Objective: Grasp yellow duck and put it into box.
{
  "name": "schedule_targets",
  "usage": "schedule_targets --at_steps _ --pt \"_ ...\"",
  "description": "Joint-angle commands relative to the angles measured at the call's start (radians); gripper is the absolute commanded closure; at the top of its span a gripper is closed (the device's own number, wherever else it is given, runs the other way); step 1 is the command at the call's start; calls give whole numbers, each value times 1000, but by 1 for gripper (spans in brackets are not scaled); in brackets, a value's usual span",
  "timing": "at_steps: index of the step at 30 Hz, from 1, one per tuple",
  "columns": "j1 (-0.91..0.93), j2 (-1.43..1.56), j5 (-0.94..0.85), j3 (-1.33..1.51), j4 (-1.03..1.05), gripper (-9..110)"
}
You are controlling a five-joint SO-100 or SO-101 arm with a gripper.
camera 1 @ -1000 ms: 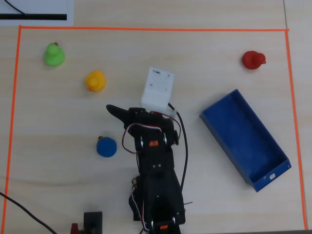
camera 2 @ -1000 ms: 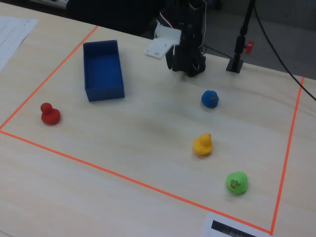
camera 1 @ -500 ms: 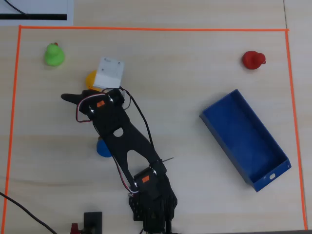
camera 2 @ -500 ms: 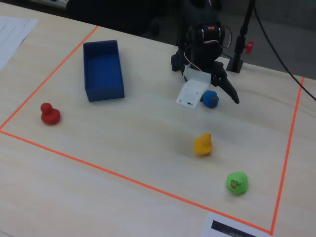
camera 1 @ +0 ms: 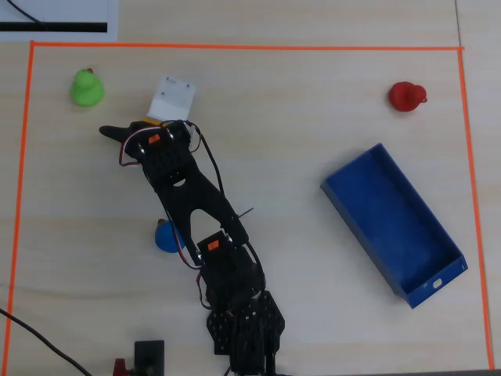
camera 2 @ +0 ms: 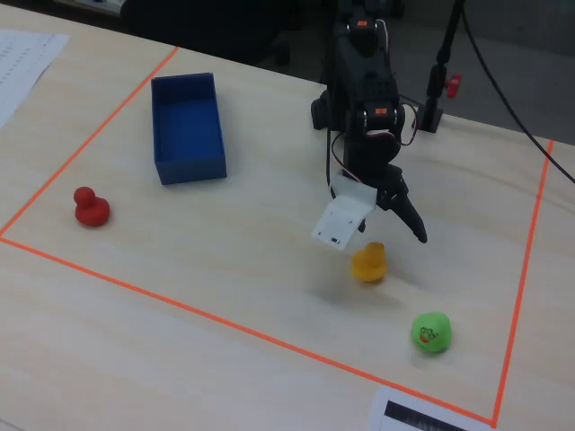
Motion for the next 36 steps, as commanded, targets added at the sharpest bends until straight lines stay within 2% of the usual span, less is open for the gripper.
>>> schedule_targets --at_steps 1,11,13,16,17,23,26,29,33,36 --pt "29 -20 -26 -63 -43 44" --pt "44 -126 -48 -35 -190 49" --pt "40 -137 -40 -26 -221 59" --pt "31 -141 -8 -11 -256 96" --pt "29 -141 -3 -11 -258 102" --pt "117 23 5 -51 -107 102" --pt "261 201 -83 -103 34 102" --pt "515 354 -193 -166 92 102" --pt "888 454 -354 -156 32 101" --pt "1097 520 -512 26 -74 101"
